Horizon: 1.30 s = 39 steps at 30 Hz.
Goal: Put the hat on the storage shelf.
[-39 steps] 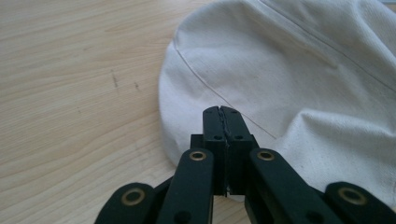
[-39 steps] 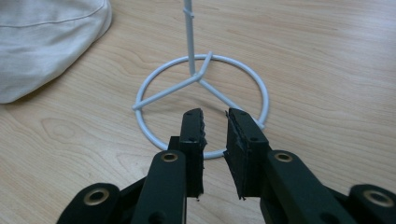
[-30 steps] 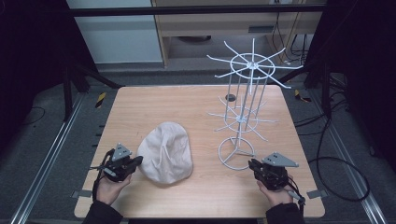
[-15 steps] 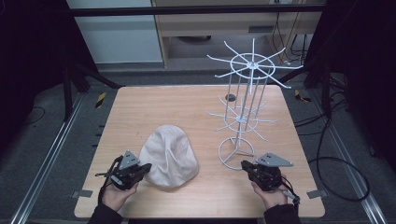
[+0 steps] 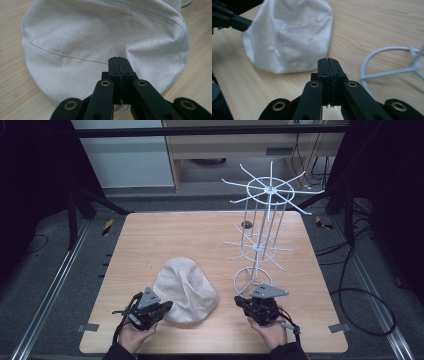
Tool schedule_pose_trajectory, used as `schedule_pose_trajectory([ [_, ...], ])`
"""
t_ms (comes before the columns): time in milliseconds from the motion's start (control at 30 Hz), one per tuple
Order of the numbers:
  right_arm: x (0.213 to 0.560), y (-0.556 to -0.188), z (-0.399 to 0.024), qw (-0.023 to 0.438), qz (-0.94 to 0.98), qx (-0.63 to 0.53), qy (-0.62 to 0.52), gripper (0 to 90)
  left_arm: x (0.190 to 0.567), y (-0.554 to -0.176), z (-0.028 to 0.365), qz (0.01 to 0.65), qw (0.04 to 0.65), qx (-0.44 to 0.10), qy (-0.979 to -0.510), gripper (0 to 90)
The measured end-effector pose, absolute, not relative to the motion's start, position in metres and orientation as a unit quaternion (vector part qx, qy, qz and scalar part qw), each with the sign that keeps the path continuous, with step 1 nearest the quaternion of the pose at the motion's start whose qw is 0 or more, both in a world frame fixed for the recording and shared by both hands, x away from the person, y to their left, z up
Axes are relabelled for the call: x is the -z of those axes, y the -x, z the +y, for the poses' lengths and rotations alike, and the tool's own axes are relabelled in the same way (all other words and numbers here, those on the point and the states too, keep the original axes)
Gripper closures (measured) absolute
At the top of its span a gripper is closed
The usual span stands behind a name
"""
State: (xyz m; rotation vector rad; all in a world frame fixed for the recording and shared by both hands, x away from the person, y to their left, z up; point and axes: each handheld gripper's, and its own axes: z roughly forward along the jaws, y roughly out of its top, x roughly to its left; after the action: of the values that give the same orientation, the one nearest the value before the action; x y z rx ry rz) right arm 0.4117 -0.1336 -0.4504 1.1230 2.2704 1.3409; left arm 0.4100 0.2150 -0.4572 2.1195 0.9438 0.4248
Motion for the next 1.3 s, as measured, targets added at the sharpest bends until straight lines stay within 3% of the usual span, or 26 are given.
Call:
schedule_pose_trajectory([
  [433,0.459,-0.417,-0.080,0.094,0.802,-0.472,-0.353,89.8,0.458,-0.405,0.192,0.360,0.397,-0.167,-0.827,89.8],
  [700,0.467,-0.423,-0.072,0.111,0.808,-0.453,-0.359,90.0,0.446,-0.412,0.209,0.374,0.417,-0.191,-0.806,83.6],
  [867,0.469,-0.434,-0.074,0.123,0.801,-0.450,-0.375,90.0,0.434,-0.438,0.250,0.424,0.408,-0.242,-0.771,88.5],
  [1000,0.471,-0.442,-0.073,0.135,0.802,-0.443,-0.377,90.0,0.440,-0.457,0.265,0.446,0.394,-0.244,-0.766,89.8],
  [1300,0.471,-0.457,-0.070,0.149,0.799,-0.436,-0.387,90.0,0.455,-0.490,0.255,0.427,0.381,-0.227,-0.788,89.8],
])
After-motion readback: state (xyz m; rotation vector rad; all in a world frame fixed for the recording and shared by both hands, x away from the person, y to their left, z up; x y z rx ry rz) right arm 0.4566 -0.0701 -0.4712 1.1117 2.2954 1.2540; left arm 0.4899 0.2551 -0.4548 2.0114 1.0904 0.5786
